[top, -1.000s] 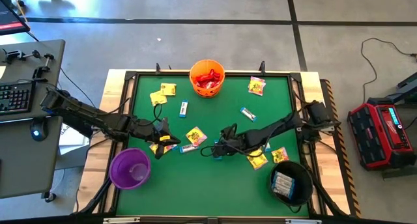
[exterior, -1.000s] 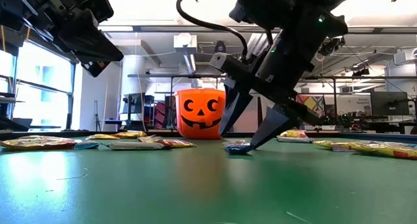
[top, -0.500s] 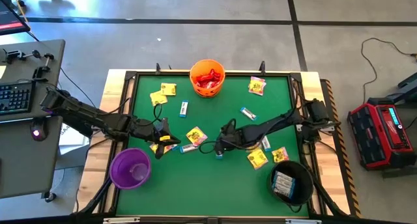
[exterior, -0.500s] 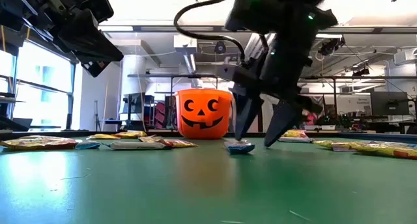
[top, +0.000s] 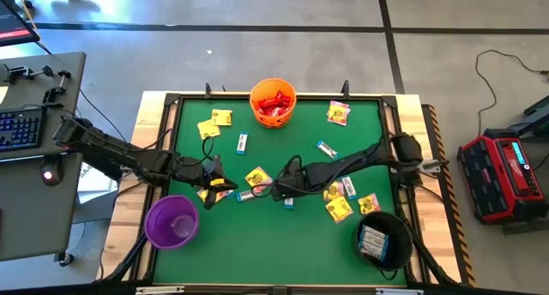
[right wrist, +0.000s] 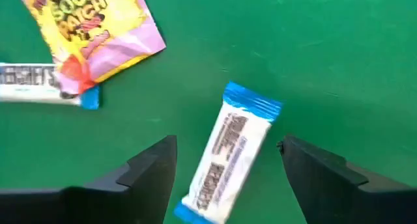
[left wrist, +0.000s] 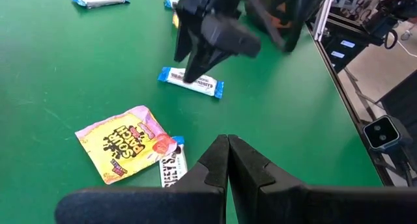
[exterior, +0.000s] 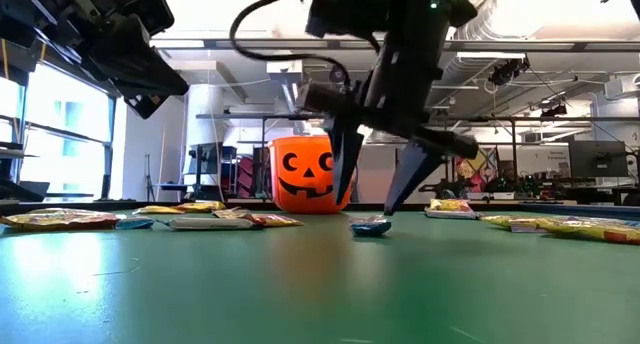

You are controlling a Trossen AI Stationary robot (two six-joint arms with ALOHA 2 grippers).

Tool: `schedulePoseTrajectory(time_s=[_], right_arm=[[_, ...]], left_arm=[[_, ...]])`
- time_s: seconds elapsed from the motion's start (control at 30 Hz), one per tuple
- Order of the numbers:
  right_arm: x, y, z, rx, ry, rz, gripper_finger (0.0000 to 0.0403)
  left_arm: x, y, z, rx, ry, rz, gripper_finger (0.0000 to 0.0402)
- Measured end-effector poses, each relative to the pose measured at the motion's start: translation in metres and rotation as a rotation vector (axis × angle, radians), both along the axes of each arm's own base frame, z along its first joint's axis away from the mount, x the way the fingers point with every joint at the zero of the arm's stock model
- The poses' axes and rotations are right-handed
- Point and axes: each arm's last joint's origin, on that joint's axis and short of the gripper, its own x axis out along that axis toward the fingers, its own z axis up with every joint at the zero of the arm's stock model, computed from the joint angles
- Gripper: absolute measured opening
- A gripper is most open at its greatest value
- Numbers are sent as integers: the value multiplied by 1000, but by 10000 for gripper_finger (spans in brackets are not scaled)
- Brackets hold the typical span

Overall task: Sort candy by brand, put in halloween buckets
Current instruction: Put the white chocolate bar into the black bucket

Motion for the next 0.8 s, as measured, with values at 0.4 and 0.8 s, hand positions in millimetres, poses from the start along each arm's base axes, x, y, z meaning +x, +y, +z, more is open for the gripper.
schedulePoseTrajectory(time_s=[0.4, 0.8], right_arm=[[9, 16, -8, -25, 5, 29, 105], [9, 17, -8, -48, 17, 133, 2]], left_arm=[[-1, 0, -2, 5, 28, -4, 0], [-2, 0, -3, 8, 40, -3, 0]])
